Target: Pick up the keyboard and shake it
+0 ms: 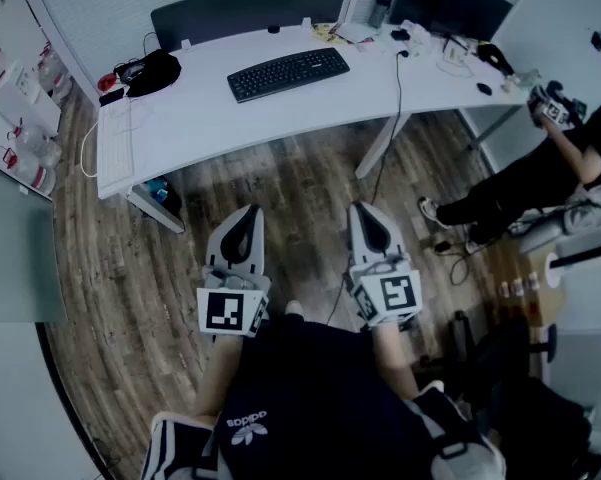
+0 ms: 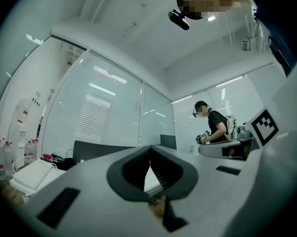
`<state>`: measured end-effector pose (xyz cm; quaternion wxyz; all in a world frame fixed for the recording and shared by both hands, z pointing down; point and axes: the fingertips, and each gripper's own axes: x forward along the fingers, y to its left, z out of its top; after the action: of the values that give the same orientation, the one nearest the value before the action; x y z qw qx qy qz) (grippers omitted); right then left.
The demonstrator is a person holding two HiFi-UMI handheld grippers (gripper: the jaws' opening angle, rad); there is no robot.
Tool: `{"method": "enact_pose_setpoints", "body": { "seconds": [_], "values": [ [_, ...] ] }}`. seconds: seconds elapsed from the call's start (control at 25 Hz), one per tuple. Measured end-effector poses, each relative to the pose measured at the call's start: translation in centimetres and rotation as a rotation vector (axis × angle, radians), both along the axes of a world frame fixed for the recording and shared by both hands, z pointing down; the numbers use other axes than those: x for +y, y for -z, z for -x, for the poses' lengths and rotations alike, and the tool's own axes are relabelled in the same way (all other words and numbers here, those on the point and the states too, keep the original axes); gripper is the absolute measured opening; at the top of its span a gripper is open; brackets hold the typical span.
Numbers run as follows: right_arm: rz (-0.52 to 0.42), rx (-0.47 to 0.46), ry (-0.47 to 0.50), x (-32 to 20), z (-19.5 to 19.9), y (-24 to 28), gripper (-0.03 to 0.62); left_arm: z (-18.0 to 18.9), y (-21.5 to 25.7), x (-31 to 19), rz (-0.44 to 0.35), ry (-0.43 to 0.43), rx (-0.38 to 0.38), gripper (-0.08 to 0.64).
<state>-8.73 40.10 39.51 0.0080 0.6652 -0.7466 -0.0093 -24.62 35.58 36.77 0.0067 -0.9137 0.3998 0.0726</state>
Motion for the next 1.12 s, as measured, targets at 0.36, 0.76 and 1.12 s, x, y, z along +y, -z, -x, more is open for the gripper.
{"method": "enact_pose_setpoints", "body": {
  "seconds": [0.36, 0.76, 1.12],
  "values": [
    [-0.007, 0.000, 0.018, -0.3, -0.8, 0.0, 0.003, -1.4, -0.5, 0.0, -0.015, -0.012, -0.033, 0.003],
    [-0.040, -0.018, 0.045, -1.0, -2.6, 0.3, 0.003, -3.2, -0.9, -0.9, -0.012, -0.005, -0.047, 0.003],
    [-0.013, -0.045, 0.023, -2.3, -5.1, -0.8, 0.005, -4.7, -0.6, -2.2, -0.019, -0.002, -0.028, 0.003]
  ]
}}
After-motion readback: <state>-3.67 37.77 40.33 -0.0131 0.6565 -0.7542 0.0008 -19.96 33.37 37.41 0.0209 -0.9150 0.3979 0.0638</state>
